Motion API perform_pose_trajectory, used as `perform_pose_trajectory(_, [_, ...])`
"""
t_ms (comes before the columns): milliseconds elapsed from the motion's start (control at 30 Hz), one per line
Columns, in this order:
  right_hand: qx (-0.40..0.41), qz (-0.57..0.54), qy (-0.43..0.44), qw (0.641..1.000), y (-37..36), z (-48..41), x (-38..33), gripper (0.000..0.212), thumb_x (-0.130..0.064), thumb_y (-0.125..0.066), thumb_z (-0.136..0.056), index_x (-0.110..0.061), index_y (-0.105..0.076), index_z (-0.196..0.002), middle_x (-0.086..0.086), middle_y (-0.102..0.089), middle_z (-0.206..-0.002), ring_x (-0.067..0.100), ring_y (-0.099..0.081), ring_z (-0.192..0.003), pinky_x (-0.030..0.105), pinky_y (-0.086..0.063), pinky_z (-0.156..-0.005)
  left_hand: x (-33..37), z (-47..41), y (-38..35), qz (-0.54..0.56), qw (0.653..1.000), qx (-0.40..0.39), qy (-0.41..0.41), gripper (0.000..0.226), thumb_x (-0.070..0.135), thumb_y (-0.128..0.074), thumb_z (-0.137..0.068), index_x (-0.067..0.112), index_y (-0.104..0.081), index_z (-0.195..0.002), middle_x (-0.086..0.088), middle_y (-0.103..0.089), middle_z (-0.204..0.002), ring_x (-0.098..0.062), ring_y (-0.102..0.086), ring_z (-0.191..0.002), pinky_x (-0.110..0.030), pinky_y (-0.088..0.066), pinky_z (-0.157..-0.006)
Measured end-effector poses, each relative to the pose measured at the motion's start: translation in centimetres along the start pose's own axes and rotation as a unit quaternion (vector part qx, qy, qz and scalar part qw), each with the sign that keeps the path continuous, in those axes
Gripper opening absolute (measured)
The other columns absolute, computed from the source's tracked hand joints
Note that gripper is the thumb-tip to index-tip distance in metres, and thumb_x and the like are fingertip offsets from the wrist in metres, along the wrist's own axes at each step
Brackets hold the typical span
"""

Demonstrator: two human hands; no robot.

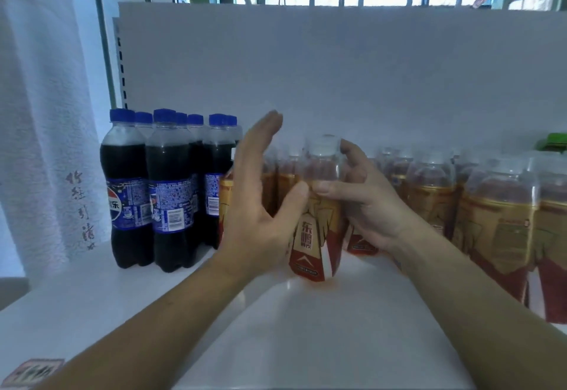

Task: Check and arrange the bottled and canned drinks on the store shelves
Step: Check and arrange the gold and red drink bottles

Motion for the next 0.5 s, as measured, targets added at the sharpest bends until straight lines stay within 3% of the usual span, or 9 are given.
perform_pose_trajectory(67, [0.025, 0.056, -0.035, 0.998, -0.4, 0.1, 1.1, 0.079, -0.007, -0.084, -0.067, -0.027, -0.048, -0.135, 0.005, -0.070, -0.125, 0.027, -0.069, -0.112, 0.046, -0.054, -0.097, -0.3, -0.8, 1.9, -0.051, 0.998, 0.016, -0.029, 0.068, 0.012, -0.059, -0.089, 0.018, -0.027, -0.149, -0.005, -0.031, -0.156, -0.016, -0.031, -0.145, -0.047, -0.039, -0.114])
perform_pose_trajectory(200, [0.052, 0.229, -0.134, 0.963, 0.1, 1.2, 0.7, 0.092, -0.024, -0.084, -0.076, -0.033, -0.032, -0.151, -0.007, -0.055, -0.135, 0.018, -0.060, -0.115, 0.035, -0.049, -0.095, -5.4, -0.1, 4.6, -0.142, 0.985, -0.033, 0.091, 0.080, 0.017, -0.063, -0.092, 0.027, -0.017, -0.157, 0.014, -0.011, -0.163, -0.007, -0.014, -0.151, -0.049, -0.028, -0.121])
perform_pose_trajectory(267, [0.036, 0.329, -0.190, 0.924, 0.3, 2.4, 1.1, 0.088, -0.035, -0.085, -0.074, -0.033, -0.036, -0.148, -0.008, -0.059, -0.131, 0.016, -0.058, -0.116, 0.037, -0.046, -0.100, -7.6, 0.9, 5.3, -0.126, 0.976, -0.047, 0.174, 0.083, 0.017, -0.066, -0.094, 0.032, -0.014, -0.157, 0.017, -0.009, -0.162, -0.009, -0.016, -0.150, -0.050, -0.029, -0.120])
perform_pose_trajectory(367, [0.051, 0.367, -0.239, 0.897, 0.4, 3.6, 2.1, 0.072, -0.043, -0.084, -0.075, -0.031, -0.050, -0.137, -0.010, -0.066, -0.118, 0.013, -0.065, -0.105, 0.031, -0.054, -0.086, -9.6, 2.3, 4.9, -0.026, 0.956, -0.058, 0.286, 0.075, 0.025, -0.063, -0.095, 0.038, -0.019, -0.154, 0.006, -0.026, -0.158, -0.015, -0.037, -0.139, -0.041, -0.042, -0.109])
perform_pose_trajectory(500, [0.086, 0.366, -0.233, 0.897, -0.9, 3.6, 2.0, 0.057, -0.036, -0.081, -0.082, -0.025, -0.055, -0.132, -0.008, -0.067, -0.111, 0.011, -0.065, -0.096, 0.025, -0.054, -0.073, -10.2, 2.7, 4.8, 0.011, 0.951, -0.063, 0.304, 0.074, 0.021, -0.068, -0.092, 0.039, -0.026, -0.151, 0.003, -0.043, -0.147, -0.013, -0.051, -0.124, -0.040, -0.047, -0.102])
Point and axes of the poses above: each hand's wrist, its own z-axis away from the middle knuckle, its own y-axis out of the back of the hand, x = y × z, the point moved 9 cm from there along -z, towards the middle knuckle
